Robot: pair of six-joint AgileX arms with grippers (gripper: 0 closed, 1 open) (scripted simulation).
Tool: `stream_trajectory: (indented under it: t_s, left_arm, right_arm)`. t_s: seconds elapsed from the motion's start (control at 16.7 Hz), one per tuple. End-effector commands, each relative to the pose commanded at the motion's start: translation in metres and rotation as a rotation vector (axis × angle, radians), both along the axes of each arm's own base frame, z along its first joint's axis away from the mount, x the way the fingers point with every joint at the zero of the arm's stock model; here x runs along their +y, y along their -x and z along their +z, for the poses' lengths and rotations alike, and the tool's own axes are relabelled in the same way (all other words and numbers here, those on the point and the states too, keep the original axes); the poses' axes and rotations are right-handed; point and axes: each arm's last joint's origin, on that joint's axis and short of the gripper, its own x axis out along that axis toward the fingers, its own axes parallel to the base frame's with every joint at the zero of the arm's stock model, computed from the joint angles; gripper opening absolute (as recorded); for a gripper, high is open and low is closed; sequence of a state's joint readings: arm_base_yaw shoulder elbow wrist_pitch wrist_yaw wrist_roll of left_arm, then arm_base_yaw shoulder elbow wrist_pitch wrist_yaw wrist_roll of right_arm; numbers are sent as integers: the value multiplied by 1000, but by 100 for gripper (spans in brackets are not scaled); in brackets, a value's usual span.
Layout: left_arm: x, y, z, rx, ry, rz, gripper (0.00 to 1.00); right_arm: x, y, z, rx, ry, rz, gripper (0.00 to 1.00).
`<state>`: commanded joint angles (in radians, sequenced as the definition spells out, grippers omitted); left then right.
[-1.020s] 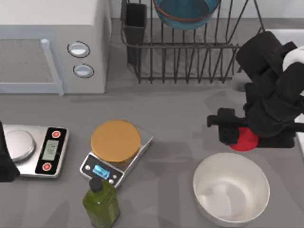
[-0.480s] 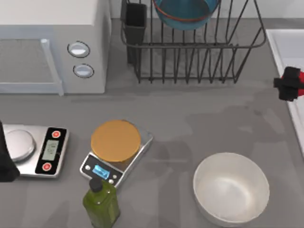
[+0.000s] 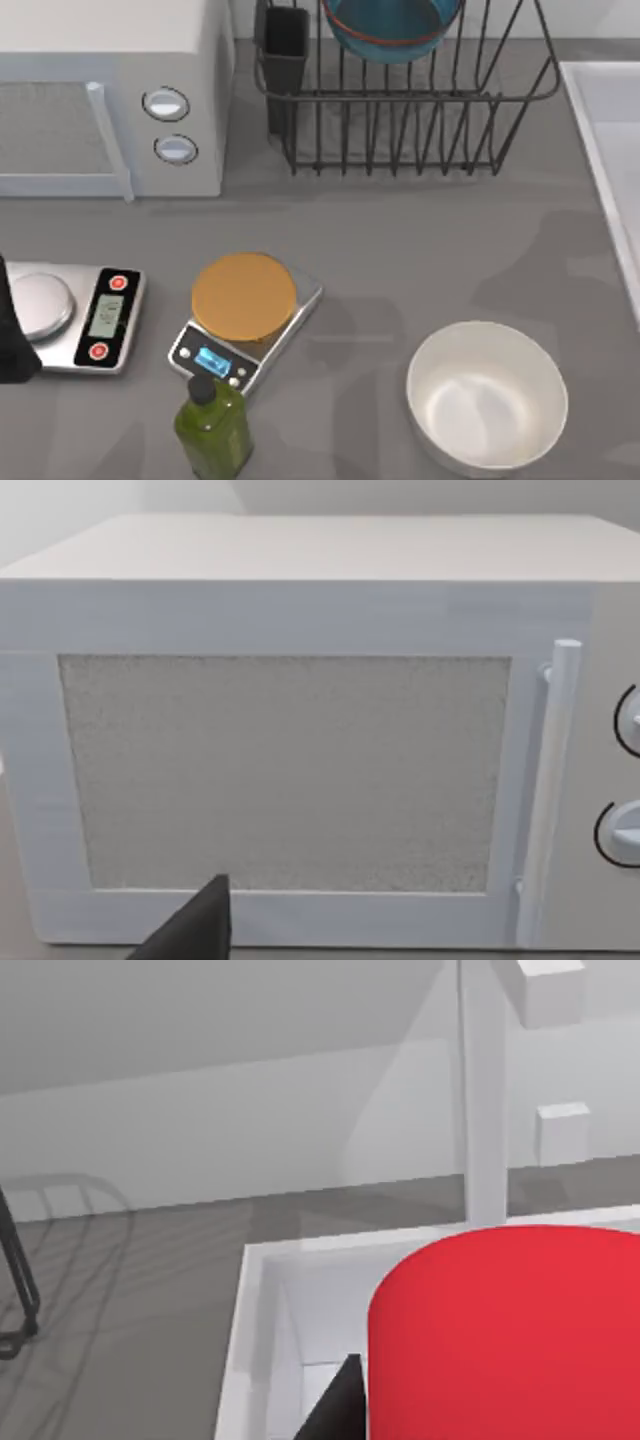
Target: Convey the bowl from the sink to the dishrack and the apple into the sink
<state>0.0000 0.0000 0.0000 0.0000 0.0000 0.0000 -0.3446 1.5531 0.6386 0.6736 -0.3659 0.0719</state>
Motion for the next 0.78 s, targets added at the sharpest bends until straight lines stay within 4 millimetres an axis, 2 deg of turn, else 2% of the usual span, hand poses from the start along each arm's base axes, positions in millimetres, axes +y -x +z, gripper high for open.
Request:
stream_trajectory:
  t_s: [0.18, 0.36, 0.78]
  left_arm:
    - [0, 0, 0, 0, 0, 0, 100]
    - [0, 0, 0, 0, 0, 0, 100]
    - [0, 0, 0, 0, 0, 0, 100]
  right_arm:
    - [-26, 16, 14, -135, 75, -24, 0]
    - [-40, 27, 24, -212, 129, -35, 0]
    - [-42, 29, 26, -229, 140, -34, 0]
